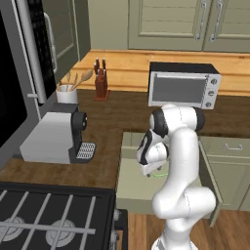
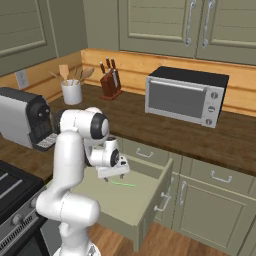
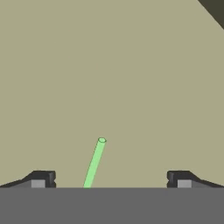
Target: Take a straw from the drawer in front and place it inside the glass cup on the dining counter.
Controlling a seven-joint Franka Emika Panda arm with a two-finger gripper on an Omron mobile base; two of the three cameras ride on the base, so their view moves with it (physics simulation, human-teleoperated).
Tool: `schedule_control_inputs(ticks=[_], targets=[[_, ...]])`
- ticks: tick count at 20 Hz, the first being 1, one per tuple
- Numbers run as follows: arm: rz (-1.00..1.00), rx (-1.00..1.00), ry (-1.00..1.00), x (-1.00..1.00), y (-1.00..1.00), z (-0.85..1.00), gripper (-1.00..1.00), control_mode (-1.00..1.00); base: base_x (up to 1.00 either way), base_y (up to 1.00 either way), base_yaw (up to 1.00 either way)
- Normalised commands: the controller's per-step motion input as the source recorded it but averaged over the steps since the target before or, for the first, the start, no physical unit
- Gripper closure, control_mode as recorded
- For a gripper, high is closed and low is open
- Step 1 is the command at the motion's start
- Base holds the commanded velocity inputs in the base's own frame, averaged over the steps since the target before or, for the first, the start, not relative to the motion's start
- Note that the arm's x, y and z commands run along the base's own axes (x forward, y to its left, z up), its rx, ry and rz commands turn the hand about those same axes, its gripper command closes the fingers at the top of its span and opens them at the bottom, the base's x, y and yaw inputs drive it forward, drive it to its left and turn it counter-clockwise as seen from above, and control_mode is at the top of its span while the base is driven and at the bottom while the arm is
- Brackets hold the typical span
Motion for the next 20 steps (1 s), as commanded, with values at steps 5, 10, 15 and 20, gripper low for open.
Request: schedule_control_inputs(ticks=[5, 10, 15, 20], targets=[[0.05, 0.06, 0.02, 0.0, 0.0, -0.39, 1.0, -1.0, 0.0, 0.0, 0.0], [0.03, 0.06, 0.01, 0.0, -0.04, -0.42, 1.0, -1.0, 0.0, 0.0, 0.0], [0.01, 0.06, 0.0, 0.0, -0.11, -0.43, 1.0, -1.0, 0.0, 0.0, 0.0], [0.0, 0.03, 0.0, -0.08, -0.02, -0.23, 1.0, -1.0, 0.0, 0.0, 0.0]])
